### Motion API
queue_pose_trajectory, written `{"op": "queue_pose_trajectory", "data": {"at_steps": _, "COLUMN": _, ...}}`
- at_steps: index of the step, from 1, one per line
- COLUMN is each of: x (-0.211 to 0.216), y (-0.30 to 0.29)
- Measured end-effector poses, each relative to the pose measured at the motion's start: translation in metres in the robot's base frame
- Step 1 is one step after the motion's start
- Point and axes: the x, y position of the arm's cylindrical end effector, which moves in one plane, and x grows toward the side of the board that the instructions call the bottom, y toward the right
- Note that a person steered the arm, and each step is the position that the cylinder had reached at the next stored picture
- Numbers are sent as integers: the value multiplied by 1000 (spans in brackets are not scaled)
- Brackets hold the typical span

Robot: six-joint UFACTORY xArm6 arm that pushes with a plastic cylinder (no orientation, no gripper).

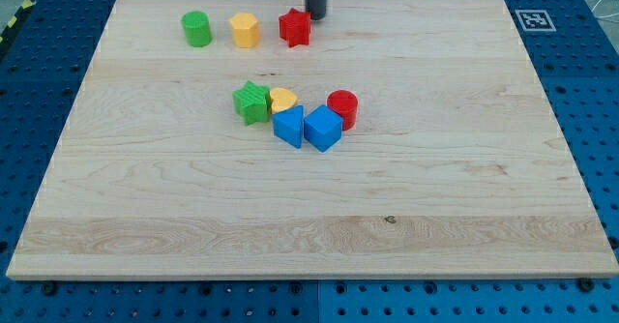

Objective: Push the green star and the yellow heart slightly up and right

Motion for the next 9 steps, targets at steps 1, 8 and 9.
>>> {"op": "queue_pose_trajectory", "data": {"at_steps": 1, "x": 30, "y": 51}}
{"op": "queue_pose_trajectory", "data": {"at_steps": 8, "x": 204, "y": -156}}
{"op": "queue_pose_trajectory", "data": {"at_steps": 9, "x": 205, "y": -124}}
